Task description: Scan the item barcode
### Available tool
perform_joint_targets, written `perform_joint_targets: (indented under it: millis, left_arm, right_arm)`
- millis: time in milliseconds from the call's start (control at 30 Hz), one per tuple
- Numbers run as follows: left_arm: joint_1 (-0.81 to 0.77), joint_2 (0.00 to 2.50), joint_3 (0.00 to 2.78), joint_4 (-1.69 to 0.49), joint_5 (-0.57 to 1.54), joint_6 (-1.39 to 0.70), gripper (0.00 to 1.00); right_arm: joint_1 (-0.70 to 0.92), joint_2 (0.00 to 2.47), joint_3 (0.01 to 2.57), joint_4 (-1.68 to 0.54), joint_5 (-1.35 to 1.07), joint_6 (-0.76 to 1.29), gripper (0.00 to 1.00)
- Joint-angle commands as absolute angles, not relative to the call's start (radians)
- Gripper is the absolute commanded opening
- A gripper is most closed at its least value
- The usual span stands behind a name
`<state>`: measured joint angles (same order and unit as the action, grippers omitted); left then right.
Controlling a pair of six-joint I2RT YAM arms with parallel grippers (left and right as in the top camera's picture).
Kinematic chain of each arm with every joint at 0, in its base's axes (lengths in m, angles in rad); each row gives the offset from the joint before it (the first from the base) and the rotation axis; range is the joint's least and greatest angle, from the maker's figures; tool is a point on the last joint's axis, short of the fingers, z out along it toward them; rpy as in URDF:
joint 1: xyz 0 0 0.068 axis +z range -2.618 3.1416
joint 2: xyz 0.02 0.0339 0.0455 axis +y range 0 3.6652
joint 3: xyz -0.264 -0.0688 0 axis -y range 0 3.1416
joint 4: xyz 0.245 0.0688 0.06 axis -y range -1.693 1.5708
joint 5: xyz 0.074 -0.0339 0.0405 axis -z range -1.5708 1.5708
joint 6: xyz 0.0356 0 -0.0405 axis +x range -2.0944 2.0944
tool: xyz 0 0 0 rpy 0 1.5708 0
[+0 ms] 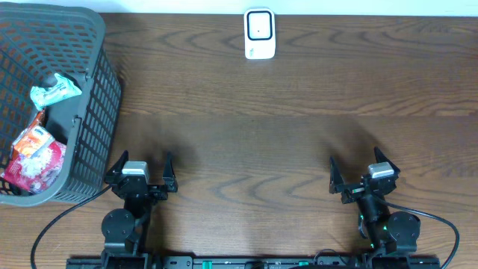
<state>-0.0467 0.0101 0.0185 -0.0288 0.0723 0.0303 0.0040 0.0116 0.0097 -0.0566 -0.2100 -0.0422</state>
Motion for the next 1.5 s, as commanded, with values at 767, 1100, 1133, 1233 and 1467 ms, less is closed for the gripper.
perform_joint_targets:
  millis: [767, 1100, 1133, 1233, 1467]
  left_arm:
    - [-0.042, 0.006, 0.028, 0.550, 0.512, -0.564, 0.98]
    - [-0.042, 0.279, 0.488, 0.538, 0.218, -0.320, 0.98]
    - [-0.039, 0.405, 0.643, 0.430, 0.176, -0.231, 0.98]
    - [0.004, 0.704, 1.019, 0.120, -0.025, -0.150, 0.98]
    - [0.293, 1.352, 1.805, -0.693, -0.167, -0.131, 0.98]
  right_arm:
    - [-0.008, 0.006, 0.006, -0.059, -0.208, -0.057, 0.99]
    - [-0.008, 0.006, 0.006, -0.059, -0.208, -0.057, 0.99]
    - [-0.008, 0.006, 0.006, -0.059, -0.208, -0.057, 0.99]
    - [-0.008, 0.006, 0.006, -0.059, -0.208, -0.057, 0.99]
    - [-0.008, 0.006, 0.006, -0.059, -0.208, -0.057, 0.99]
